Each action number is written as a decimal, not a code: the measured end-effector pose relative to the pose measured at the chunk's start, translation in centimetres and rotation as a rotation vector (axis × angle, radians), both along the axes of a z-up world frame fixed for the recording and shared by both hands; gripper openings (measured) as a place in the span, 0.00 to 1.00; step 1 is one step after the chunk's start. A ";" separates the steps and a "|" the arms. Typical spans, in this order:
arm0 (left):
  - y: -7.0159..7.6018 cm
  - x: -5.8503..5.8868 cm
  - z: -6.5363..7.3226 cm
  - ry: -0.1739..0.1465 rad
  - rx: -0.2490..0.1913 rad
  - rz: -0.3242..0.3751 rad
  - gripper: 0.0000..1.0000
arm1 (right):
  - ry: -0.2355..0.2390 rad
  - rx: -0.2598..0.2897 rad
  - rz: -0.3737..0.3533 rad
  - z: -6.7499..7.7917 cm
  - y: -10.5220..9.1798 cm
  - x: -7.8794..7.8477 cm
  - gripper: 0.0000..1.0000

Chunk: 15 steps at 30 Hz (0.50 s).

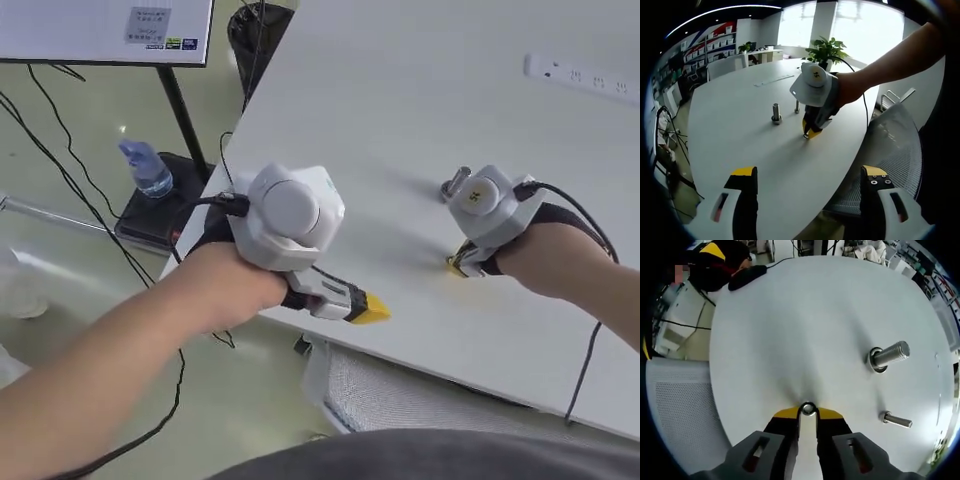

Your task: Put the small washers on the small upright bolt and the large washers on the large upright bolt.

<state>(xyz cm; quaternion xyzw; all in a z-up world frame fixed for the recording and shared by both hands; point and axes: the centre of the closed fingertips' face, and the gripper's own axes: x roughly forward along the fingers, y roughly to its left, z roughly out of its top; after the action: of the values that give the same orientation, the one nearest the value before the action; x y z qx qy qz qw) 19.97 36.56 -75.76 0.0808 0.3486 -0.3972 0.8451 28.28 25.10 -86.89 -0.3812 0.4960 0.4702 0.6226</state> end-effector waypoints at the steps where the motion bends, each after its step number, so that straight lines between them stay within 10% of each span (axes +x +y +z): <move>1: 0.0 0.0 0.0 -0.002 0.002 0.000 0.84 | 0.000 -0.001 -0.001 0.0 -0.1 0.0 0.13; 15: -0.3 1.0 0.5 -0.029 -0.024 0.036 0.92 | 0.006 0.016 -0.040 1.5 -1.9 0.9 0.13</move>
<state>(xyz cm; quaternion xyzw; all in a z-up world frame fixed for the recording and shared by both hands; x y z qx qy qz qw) 20.94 36.26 -75.25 0.0702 0.3331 -0.3849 0.8579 29.17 23.17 -85.44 -0.3648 0.5016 0.4627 0.6335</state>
